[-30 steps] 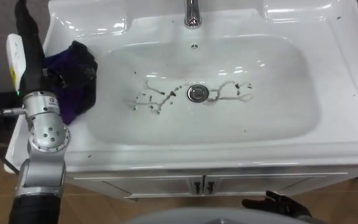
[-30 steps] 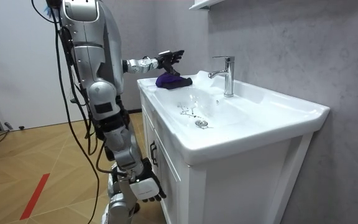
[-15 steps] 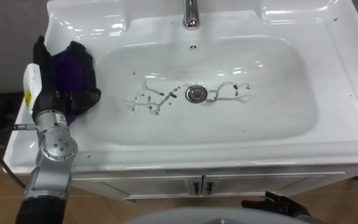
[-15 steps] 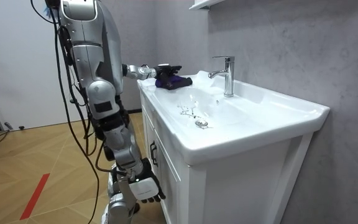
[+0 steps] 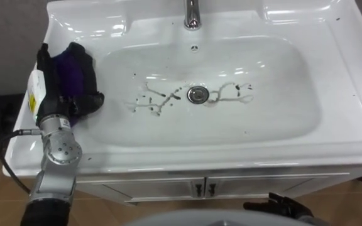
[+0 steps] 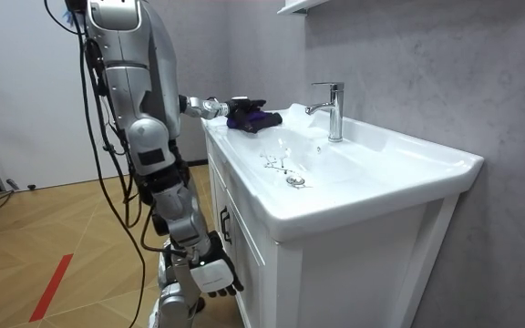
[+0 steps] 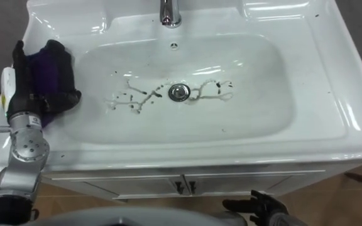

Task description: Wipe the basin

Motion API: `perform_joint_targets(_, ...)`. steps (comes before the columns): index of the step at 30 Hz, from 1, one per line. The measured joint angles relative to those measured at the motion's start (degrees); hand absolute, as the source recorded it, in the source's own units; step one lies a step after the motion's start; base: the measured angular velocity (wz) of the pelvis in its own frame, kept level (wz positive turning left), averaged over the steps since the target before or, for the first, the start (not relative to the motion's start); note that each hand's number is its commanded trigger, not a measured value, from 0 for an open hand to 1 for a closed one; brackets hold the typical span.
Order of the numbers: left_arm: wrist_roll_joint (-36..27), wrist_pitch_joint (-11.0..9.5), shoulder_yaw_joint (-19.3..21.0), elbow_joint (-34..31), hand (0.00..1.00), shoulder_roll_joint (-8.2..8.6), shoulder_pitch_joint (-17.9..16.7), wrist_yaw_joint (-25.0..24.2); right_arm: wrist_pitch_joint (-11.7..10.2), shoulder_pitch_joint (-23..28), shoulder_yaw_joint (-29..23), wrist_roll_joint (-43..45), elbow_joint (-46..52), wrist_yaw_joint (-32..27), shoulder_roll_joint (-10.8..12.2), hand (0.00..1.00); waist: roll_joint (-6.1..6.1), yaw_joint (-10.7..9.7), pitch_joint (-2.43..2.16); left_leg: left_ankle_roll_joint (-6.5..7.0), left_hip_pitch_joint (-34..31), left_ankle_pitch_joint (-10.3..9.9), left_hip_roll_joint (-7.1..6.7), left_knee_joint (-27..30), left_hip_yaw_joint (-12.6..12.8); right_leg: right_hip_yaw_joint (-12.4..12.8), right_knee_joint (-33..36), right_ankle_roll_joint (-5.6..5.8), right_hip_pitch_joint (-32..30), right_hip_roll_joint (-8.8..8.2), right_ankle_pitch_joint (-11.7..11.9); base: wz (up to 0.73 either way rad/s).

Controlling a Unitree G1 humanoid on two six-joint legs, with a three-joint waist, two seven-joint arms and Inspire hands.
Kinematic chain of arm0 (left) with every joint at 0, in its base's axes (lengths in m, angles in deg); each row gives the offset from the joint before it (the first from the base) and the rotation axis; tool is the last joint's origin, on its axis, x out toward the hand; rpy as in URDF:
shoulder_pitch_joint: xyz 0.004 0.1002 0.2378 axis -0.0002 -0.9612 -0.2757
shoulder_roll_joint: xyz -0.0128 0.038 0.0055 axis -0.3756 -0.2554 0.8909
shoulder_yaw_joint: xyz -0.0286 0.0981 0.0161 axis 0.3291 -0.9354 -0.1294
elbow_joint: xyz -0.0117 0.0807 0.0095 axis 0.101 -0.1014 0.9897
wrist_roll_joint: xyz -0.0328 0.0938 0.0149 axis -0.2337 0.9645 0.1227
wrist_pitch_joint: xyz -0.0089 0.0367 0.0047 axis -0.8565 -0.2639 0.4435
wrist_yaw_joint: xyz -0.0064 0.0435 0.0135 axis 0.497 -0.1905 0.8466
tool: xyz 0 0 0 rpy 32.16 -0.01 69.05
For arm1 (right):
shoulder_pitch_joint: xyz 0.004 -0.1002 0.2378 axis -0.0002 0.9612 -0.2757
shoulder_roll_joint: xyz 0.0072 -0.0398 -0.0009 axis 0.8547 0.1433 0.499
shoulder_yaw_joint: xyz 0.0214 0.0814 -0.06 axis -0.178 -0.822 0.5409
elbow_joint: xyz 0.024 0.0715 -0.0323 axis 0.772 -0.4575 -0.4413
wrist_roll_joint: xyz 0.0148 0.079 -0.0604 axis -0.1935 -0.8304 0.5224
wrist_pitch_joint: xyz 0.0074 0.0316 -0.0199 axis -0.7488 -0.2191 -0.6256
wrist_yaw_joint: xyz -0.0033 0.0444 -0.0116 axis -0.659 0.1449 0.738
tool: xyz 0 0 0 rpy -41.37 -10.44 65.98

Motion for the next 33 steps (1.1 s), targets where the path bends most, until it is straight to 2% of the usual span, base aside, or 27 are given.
perform_joint_targets(6, 0.0, -0.1, -0.8, 0.7, 0.00, 0.00, 0.0, 0.8, 0.0, 0.1, 0.0, -0.1, 0.2, 0.0, -0.1, 0.00, 0.08, 0.0, -0.05, 0.00, 0.0, 0.0, 0.00, 0.0, 0.0, -0.1, 0.0, -0.01, 0.0, -0.02, 0.0, 0.00)
perform_joint_targets(17, 0.3, -1.5, -1.1, 4.0, 0.00, 0.22, 0.1, 1.9, 0.5, 0.5, 0.0, -1.1, 0.2, -0.5, -0.1, 0.00, 0.70, -0.2, -0.17, -0.01, 1.0, 0.0, -0.02, -0.1, 0.1, 0.1, -0.8, -0.01, 0.9, -0.01, 0.0, 0.00)
perform_joint_targets(25, 0.1, -2.5, -2.5, 7.9, 0.00, 0.23, 0.6, 3.0, 2.9, 0.9, -0.1, -2.0, 1.1, -0.5, -0.4, 0.00, 0.85, -0.2, -0.35, -0.01, 2.1, 0.0, -0.07, -0.7, 0.3, 0.3, -0.8, 0.04, 1.9, 0.04, 0.0, -0.01)
perform_joint_targets(33, 0.1, -3.2, -2.6, 10.5, 0.00, 0.17, 1.8, 2.9, 3.7, 1.0, 0.0, -1.9, 1.3, -0.2, -0.4, 0.00, 0.29, 0.1, -0.58, 0.00, 3.0, 0.0, 0.04, -1.1, 0.5, 0.4, -0.8, 0.02, 2.2, 0.12, 0.0, -0.02)
